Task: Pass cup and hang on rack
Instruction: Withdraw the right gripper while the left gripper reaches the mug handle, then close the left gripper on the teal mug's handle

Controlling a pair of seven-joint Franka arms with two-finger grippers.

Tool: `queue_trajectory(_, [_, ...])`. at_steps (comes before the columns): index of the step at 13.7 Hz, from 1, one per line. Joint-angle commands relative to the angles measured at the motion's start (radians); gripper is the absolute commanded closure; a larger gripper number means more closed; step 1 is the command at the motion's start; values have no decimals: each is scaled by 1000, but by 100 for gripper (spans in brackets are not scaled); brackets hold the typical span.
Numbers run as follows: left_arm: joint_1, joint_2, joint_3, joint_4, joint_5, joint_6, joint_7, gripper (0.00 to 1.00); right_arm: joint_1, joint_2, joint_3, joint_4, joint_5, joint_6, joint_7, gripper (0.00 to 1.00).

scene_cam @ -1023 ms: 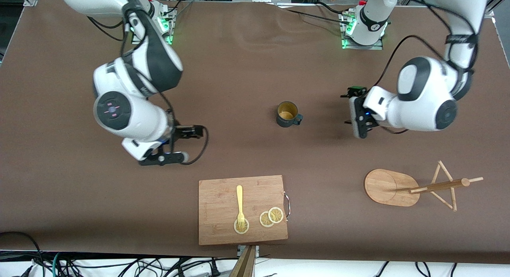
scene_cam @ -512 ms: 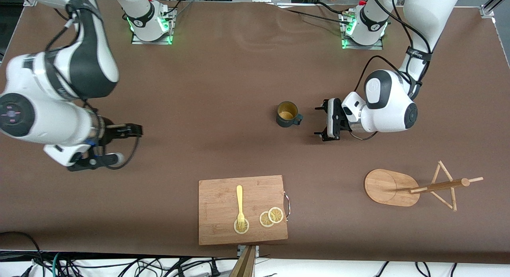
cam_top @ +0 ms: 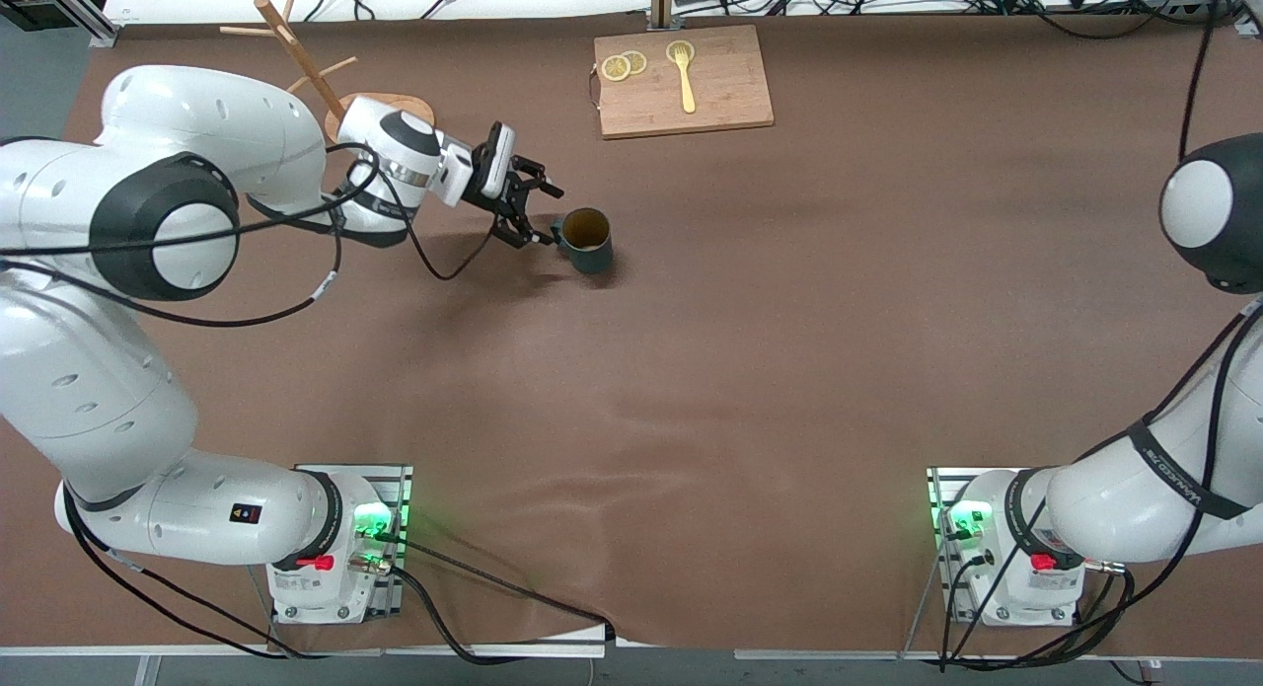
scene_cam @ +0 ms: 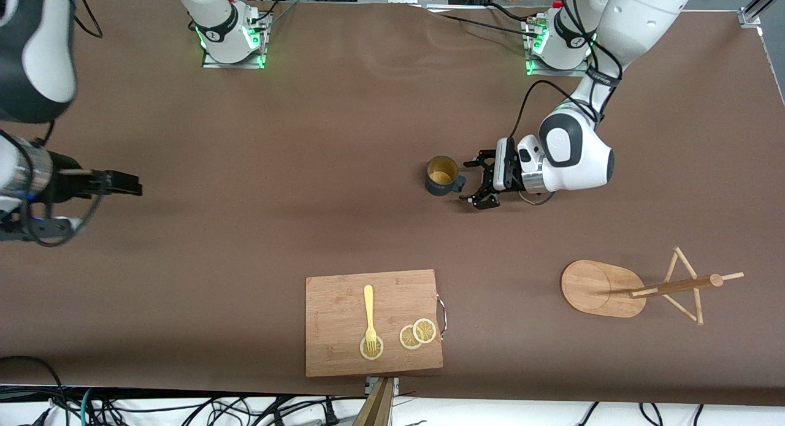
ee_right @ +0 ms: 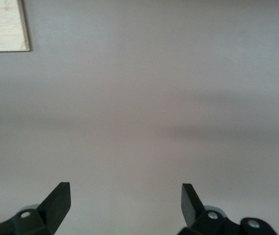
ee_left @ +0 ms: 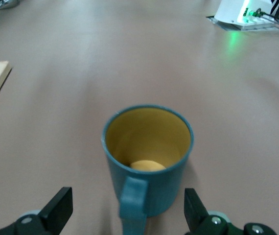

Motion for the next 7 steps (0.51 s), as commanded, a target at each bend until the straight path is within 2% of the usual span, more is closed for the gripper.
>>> queue_trajectory(1, [48, 67, -7, -5, -100, -66, 238, 0, -47, -100, 29, -75, -62, -7, -12, 0])
queue_trajectory(2, [59, 72, -7, -6, -100, -70, 263, 0, -56, -112, 29, -74, -76, -7, -12, 0])
queue_trajectory(3, [65, 76, -7, -1, -102, -83, 288, 16, -57, -140, 30, -75, -84, 2, -9, 0])
queue_trajectory(4, [82, 84, -7, 1, -109, -99, 294, 54, -59, -157, 30, -75, -87, 5, -8, 0])
queue_trajectory(5, [91, 92, -7, 5, -123, -122, 297, 74, -79, -173, 30, -75, -99, 11, -8, 0])
queue_trajectory(6, [94, 99, -7, 8, -131, -142, 299, 85, -103, -184, 32, -78, -96, 19, -9, 0])
queue_trajectory(7, [99, 104, -7, 10, -135, -147, 297, 87, -123, -204, 35, -100, -87, 19, -9, 0])
